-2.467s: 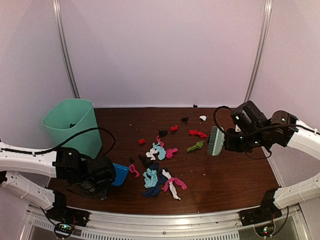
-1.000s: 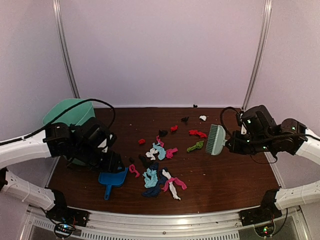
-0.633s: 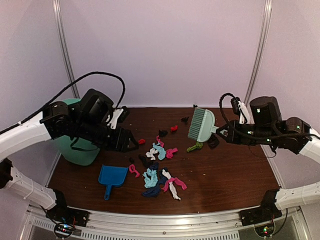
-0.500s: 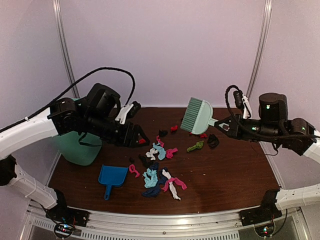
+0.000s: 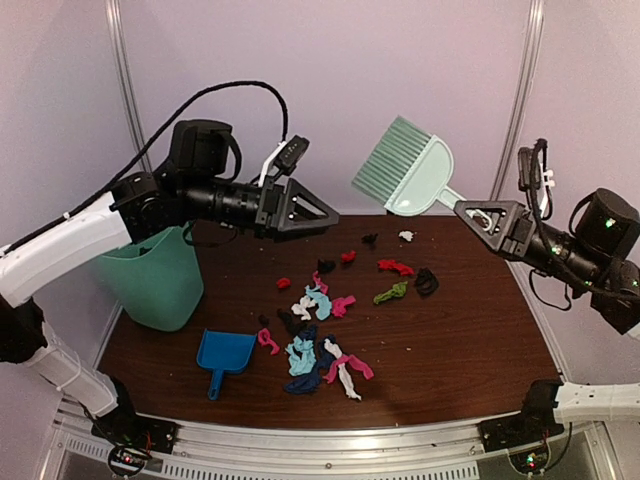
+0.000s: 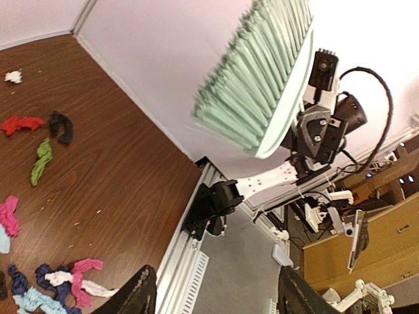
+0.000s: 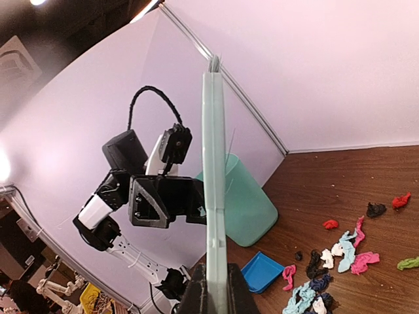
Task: Sweep away the paper scraps from the table
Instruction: Pass from the right arm to the left
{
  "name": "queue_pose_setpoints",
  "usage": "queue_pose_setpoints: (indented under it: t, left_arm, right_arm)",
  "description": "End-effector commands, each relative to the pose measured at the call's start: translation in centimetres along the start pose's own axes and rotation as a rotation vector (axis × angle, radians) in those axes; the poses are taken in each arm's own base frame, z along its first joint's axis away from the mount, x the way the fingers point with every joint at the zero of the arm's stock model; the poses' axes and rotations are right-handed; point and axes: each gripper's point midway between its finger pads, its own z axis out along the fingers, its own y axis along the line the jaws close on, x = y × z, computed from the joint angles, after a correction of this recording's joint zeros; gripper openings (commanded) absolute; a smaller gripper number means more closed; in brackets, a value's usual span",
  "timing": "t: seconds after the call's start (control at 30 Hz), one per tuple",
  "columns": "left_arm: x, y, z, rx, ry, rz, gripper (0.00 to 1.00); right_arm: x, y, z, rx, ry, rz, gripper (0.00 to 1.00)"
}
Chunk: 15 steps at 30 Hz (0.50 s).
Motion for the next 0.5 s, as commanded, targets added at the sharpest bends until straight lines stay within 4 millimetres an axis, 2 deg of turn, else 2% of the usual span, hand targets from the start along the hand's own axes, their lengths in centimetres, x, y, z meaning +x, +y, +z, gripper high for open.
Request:
queue_pose_setpoints:
  t: [0.0,0.13,0.27,0.47]
  left_arm:
    - [-1.7,-4.0,0.9,0.227,0.007,0.06,0.86]
    - [-2.5,-5.2,1.5,0.317,0.006,0.082,0.81]
    - [-2.9,-5.8,1.8,0.363,0.005,0.09,0.73]
    - [-3.0,-5.8,2.1,0.38,-0.007,0.092,0.48]
  right_arm:
    - [-0.8,3.5,0.4,-0.18,-0.011,-0.016,0.0]
    - [0.0,3.8,1.6,-0.209,0.041,0.01,0.0]
    - [0.1,4.1,2.4,-0.248,0.035,0.048,0.0]
    - [1.0,3.9,3.3,-0.273,0.059,0.094,0.0]
